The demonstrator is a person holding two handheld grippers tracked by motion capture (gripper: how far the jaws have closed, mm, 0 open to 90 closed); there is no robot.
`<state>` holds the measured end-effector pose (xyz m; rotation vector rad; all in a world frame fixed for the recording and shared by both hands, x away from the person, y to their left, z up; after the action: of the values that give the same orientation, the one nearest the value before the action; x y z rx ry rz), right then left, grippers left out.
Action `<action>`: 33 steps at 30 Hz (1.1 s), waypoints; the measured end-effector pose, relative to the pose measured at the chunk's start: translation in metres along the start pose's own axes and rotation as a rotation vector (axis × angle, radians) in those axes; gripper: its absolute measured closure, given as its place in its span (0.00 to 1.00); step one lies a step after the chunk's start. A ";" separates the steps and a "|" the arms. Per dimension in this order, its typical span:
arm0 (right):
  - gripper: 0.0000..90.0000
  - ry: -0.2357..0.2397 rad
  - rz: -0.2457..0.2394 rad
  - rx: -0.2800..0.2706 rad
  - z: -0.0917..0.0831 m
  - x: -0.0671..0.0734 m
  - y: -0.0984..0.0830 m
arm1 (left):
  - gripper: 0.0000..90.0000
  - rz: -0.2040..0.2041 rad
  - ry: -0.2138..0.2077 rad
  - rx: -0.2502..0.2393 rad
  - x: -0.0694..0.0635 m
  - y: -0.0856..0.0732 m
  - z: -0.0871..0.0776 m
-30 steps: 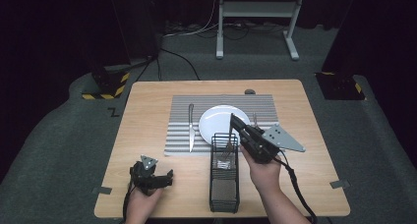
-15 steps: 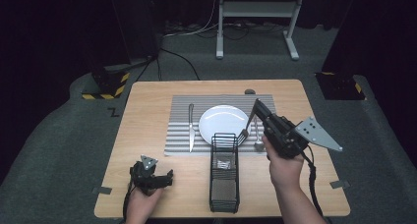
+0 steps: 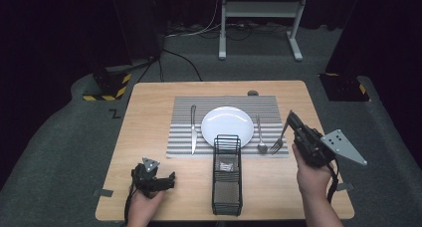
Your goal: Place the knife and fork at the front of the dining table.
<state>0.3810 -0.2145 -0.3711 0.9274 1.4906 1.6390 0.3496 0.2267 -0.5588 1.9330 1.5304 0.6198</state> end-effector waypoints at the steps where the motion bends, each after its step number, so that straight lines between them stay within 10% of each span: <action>1: 0.97 -0.018 0.008 0.023 0.000 -0.010 -0.011 | 0.00 0.001 0.000 0.001 0.000 0.000 0.000; 13: 0.97 -0.059 0.022 0.111 0.018 -0.043 -0.051 | 0.00 0.001 0.001 0.000 0.000 0.000 0.000; 33: 0.97 -0.049 0.043 0.164 0.048 -0.052 -0.069 | 0.00 0.001 0.002 0.000 0.000 0.000 0.000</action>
<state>0.4511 -0.2322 -0.4390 1.0879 1.5999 1.5299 0.3498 0.2265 -0.5589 1.9340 1.5310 0.6215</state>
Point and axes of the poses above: each handheld gripper's, and its own axes: z roughly forward along the jaws, y roughly out of its top, x roughly to its left, the point moved 4 cm from there along z, roughly forward along the jaws, and after that the axes turned 1 degree about x, right-handed, at the moved point
